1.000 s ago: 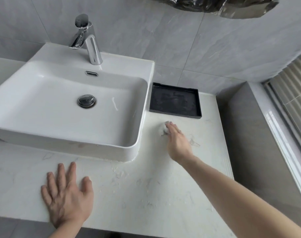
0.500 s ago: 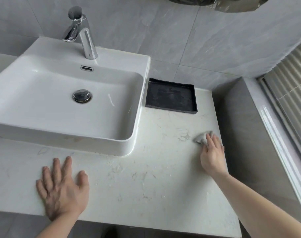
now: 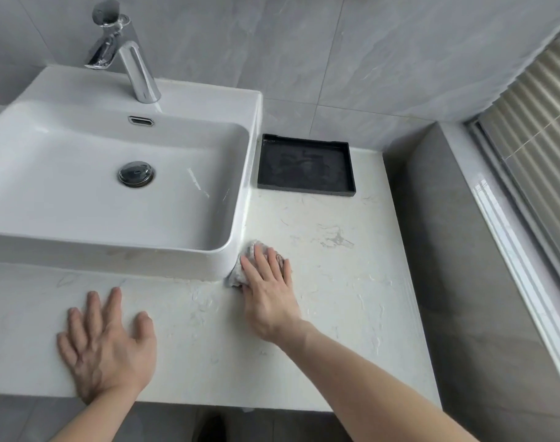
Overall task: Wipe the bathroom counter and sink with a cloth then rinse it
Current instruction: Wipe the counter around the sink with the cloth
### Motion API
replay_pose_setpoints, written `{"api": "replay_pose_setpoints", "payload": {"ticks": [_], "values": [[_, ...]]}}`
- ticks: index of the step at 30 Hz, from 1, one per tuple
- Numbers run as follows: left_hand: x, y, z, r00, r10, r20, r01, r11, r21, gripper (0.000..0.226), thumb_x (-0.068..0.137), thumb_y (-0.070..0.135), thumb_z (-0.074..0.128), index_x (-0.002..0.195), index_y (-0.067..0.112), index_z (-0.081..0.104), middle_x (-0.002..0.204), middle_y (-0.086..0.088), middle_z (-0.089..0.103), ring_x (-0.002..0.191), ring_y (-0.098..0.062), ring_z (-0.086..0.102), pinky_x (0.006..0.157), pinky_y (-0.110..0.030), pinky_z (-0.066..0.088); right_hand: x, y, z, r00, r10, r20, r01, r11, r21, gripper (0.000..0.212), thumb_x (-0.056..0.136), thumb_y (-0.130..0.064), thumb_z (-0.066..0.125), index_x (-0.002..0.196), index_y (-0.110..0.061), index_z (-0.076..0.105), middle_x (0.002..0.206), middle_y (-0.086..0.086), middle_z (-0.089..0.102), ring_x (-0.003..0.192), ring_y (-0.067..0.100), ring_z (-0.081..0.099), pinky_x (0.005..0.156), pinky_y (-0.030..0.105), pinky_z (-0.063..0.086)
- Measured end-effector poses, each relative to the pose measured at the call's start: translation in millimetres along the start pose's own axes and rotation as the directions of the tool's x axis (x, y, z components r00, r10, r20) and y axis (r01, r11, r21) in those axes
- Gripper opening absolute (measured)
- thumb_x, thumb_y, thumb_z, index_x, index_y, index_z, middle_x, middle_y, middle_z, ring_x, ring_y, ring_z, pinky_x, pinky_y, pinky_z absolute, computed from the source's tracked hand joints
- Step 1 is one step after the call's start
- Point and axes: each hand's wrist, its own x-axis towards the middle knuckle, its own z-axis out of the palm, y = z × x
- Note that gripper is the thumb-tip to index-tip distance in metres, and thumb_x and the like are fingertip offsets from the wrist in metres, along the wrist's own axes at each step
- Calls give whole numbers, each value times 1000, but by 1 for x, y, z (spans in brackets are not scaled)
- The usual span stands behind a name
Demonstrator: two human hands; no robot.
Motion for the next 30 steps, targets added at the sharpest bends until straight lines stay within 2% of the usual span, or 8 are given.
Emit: {"api": "replay_pose_setpoints", "payload": {"ticks": [4, 11, 16, 18, 20, 23, 26, 30], "values": [[0, -1, 2, 1000, 5, -6, -5, 1000, -11, 71, 89, 57, 31, 155, 31, 33, 168, -2, 22, 155, -30, 11, 125, -51, 5, -12, 31, -7, 999, 31, -42, -33, 999, -36, 59, 106, -26, 34, 163, -34, 22, 174, -4, 2, 160, 22, -6, 127, 41, -11], [0, -2, 2, 1000, 3, 0, -3, 1000, -17, 70, 89, 56, 33, 155, 30, 34, 168, -3, 22, 155, -31, 11, 124, -52, 5, -65, 155, -83, 879, 428, -213, -414, 904, 107, 51, 107, -14, 37, 156, -24, 43, 169, -2, 27, 158, 24, 19, 129, 38, 7], [-1, 0, -1, 1000, -7, 9, 7, 1000, -18, 71, 89, 57, 30, 155, 31, 34, 168, -3, 22, 155, -31, 10, 125, -51, 5, -92, 136, -121, 746, 587, -314, -462, 797, 390, 51, 107, -8, 33, 126, -52, 51, 148, -37, 42, 146, 10, 41, 116, 37, 38], [-1, -1, -1, 1000, -1, 12, 2, 1000, -19, 71, 89, 57, 29, 155, 31, 33, 168, -3, 21, 155, -30, 9, 125, -51, 4, -80, 106, -117, 783, 522, -339, -334, 812, 478, 43, 104, 2, 35, 116, -35, 54, 129, -48, 51, 141, 7, 47, 111, 23, 36], [0, -2, -1, 1000, 3, 11, -3, 1000, -18, 71, 89, 57, 30, 155, 31, 33, 168, -3, 21, 155, -30, 9, 125, -51, 4, -63, 81, -96, 856, 374, -356, -182, 864, 470, 35, 102, 6, 42, 110, -23, 60, 121, -37, 59, 136, 14, 54, 108, 13, 32], [0, -2, 1, 1000, -2, 1, 2, 1000, -30, 71, 89, 57, 32, 155, 31, 33, 168, -3, 22, 155, -30, 10, 125, -52, 6, -37, 41, -52, 976, 145, -164, -93, 953, 288, 51, 102, -4, 47, 143, -33, 52, 157, -20, 43, 154, 18, 27, 125, 34, 18], [0, -2, 2, 1000, 0, -11, -1, 1000, -26, 70, 88, 56, 33, 153, 30, 36, 167, -5, 25, 154, -32, 12, 124, -54, 9, -25, 5, -11, 999, 0, 39, -3, 997, 75, 57, 103, -15, 40, 157, -32, 35, 172, -8, 18, 160, 29, 3, 128, 54, 0], [0, -1, 1, 1000, 3, -13, -4, 1000, -30, 70, 89, 56, 33, 154, 30, 35, 167, -5, 24, 154, -31, 12, 124, -54, 7, -31, 20, -7, 999, -28, 34, 30, 998, -48, 56, 107, -34, 36, 162, -35, 24, 174, -8, 5, 160, 29, -6, 128, 49, -5]]}}
